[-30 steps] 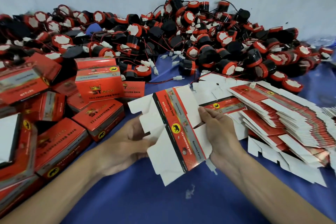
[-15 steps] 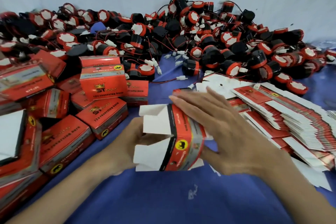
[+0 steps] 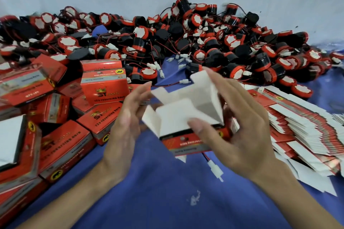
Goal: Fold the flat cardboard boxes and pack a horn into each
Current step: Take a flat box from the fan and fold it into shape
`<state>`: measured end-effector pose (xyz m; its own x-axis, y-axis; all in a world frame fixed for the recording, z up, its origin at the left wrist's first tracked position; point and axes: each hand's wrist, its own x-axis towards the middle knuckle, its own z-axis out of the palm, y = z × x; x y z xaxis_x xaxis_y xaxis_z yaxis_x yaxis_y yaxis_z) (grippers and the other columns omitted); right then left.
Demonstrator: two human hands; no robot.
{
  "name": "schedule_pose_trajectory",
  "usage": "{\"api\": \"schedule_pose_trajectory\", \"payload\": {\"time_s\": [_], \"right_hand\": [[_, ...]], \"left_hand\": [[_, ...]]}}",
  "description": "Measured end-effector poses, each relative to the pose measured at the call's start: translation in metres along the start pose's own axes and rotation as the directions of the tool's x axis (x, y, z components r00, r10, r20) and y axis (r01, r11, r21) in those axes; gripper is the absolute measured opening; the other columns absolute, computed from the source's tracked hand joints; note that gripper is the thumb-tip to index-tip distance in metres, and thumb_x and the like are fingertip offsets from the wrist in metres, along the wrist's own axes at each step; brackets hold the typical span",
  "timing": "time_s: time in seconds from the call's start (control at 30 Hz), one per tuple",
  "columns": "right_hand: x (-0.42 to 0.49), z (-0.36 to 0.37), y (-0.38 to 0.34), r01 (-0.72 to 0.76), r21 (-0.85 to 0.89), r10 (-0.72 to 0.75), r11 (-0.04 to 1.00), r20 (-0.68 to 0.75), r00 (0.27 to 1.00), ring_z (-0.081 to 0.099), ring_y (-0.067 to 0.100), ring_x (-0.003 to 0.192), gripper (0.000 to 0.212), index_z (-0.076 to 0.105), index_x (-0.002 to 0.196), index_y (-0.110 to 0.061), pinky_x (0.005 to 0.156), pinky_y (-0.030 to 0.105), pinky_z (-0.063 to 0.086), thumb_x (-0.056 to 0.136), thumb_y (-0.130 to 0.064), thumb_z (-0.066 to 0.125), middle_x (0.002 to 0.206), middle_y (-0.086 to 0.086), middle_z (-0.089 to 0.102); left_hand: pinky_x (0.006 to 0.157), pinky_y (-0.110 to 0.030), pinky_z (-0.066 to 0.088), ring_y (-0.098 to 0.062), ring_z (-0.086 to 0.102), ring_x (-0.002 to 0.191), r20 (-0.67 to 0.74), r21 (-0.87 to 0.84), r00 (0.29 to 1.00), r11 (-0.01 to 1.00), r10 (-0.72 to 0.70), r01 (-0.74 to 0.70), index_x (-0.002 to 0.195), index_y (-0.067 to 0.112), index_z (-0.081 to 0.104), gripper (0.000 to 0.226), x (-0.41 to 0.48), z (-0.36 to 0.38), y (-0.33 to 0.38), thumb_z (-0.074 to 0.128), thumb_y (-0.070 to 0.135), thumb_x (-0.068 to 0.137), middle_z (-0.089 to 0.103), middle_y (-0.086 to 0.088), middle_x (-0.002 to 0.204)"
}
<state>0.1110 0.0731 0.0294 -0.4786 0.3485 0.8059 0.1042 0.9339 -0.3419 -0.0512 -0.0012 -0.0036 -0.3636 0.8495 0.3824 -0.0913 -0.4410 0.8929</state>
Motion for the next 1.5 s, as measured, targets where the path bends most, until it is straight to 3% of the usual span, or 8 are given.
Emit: {"api": "schedule_pose_trajectory", "payload": {"time_s": [0.17, 0.3, 0.6, 0.9, 1.03, 1.13, 1.33, 1.5], "right_hand": [[-0.009, 0.019, -0.011, -0.268, 0.324, 0.281, 0.907, 0.008, 0.96, 0.059, 0.015, 0.102, 0.034, 0.057, 0.118, -0.016, 0.083, 0.017, 0.042, 0.088, -0.032, 0.053, 0.109, 0.004, 0.058], [-0.019, 0.033, -0.021, -0.32, 0.506, 0.341, 0.801, 0.054, 0.939, 0.059, 0.019, 0.1, 0.023, 0.057, 0.112, -0.028, 0.081, 0.02, 0.045, 0.089, -0.03, 0.054, 0.107, 0.001, 0.057], [-0.027, 0.04, -0.014, -0.414, 0.745, 0.537, 0.522, 0.09, 0.839, 0.061, 0.007, 0.08, 0.028, 0.051, 0.096, -0.015, 0.063, 0.018, 0.05, 0.078, -0.032, 0.064, 0.09, -0.005, 0.06], [-0.023, 0.048, -0.012, -0.364, 0.658, 0.494, 0.659, -0.014, 0.869, 0.049, -0.004, 0.068, 0.032, 0.05, 0.111, -0.033, 0.062, 0.012, 0.044, 0.09, -0.056, 0.049, 0.074, -0.015, 0.051], [-0.028, 0.052, -0.009, -0.415, 0.593, 0.485, 0.69, 0.047, 0.873, 0.057, 0.017, 0.077, 0.052, 0.062, 0.106, -0.031, 0.065, 0.025, 0.049, 0.087, -0.072, 0.035, 0.086, 0.007, 0.058], [-0.034, 0.053, -0.007, -0.54, 0.611, 0.527, 0.579, 0.225, 0.82, 0.063, 0.008, 0.097, 0.059, 0.063, 0.113, -0.042, 0.079, 0.02, 0.051, 0.083, -0.078, 0.029, 0.105, -0.001, 0.065], [-0.029, 0.05, -0.006, -0.587, 0.716, 0.553, 0.378, 0.334, 0.763, 0.062, 0.011, 0.087, 0.031, 0.067, 0.115, -0.039, 0.072, 0.023, 0.053, 0.09, -0.041, 0.048, 0.105, 0.013, 0.061], [-0.023, 0.044, 0.002, -0.615, 0.786, 0.618, 0.057, 0.457, 0.64, 0.066, 0.017, 0.088, 0.031, 0.072, 0.107, -0.031, 0.071, 0.028, 0.056, 0.079, -0.023, 0.061, 0.103, 0.001, 0.062]], "left_hand": [[0.095, -0.031, 0.047, -0.019, 0.046, 0.126, 0.113, 0.251, 0.947, 0.913, 0.301, -0.321, 0.137, 0.042, 0.033, 0.067, -0.025, 0.008, -0.016, 0.055, 0.07, 0.08, 0.034, -0.013, 0.142], [0.088, -0.015, 0.042, 0.002, 0.047, 0.112, -0.001, 0.382, 0.878, 0.812, 0.479, -0.442, 0.12, 0.023, 0.03, 0.043, -0.019, 0.005, -0.015, 0.053, 0.023, 0.085, 0.036, -0.009, 0.122], [0.083, -0.015, 0.046, 0.002, 0.057, 0.098, -0.075, 0.231, 0.887, 0.873, 0.455, -0.429, 0.103, 0.021, 0.033, 0.022, -0.02, 0.011, -0.012, 0.047, 0.014, 0.087, 0.055, 0.01, 0.105], [0.067, -0.006, 0.044, 0.003, 0.058, 0.084, 0.022, 0.451, 0.917, 0.815, 0.397, -0.364, 0.111, 0.047, 0.052, 0.021, -0.024, 0.014, -0.013, 0.035, 0.05, 0.098, 0.058, 0.021, 0.097], [0.059, -0.02, 0.046, -0.012, 0.056, 0.071, 0.082, 0.417, 0.964, 0.87, 0.252, -0.263, 0.098, 0.016, 0.058, 0.058, -0.025, 0.011, -0.017, 0.03, 0.066, 0.093, 0.053, -0.003, 0.084], [0.051, -0.033, 0.044, -0.023, 0.05, 0.06, 0.067, 0.307, 0.993, 0.945, 0.099, -0.115, 0.083, -0.003, 0.044, 0.07, -0.026, 0.009, -0.02, 0.038, 0.067, 0.089, 0.046, -0.011, 0.072], [0.063, -0.015, 0.051, -0.006, 0.064, 0.085, 0.135, 0.289, 0.986, 0.949, 0.094, -0.13, 0.102, 0.022, 0.056, 0.051, -0.022, 0.006, -0.018, 0.042, 0.069, 0.086, 0.056, 0.009, 0.097], [0.064, -0.012, 0.045, -0.007, 0.058, 0.078, 0.119, 0.389, 0.977, 0.897, 0.176, -0.209, 0.076, 0.028, 0.064, 0.028, -0.02, 0.003, -0.021, 0.049, 0.045, 0.093, 0.049, 0.014, 0.09]]}}
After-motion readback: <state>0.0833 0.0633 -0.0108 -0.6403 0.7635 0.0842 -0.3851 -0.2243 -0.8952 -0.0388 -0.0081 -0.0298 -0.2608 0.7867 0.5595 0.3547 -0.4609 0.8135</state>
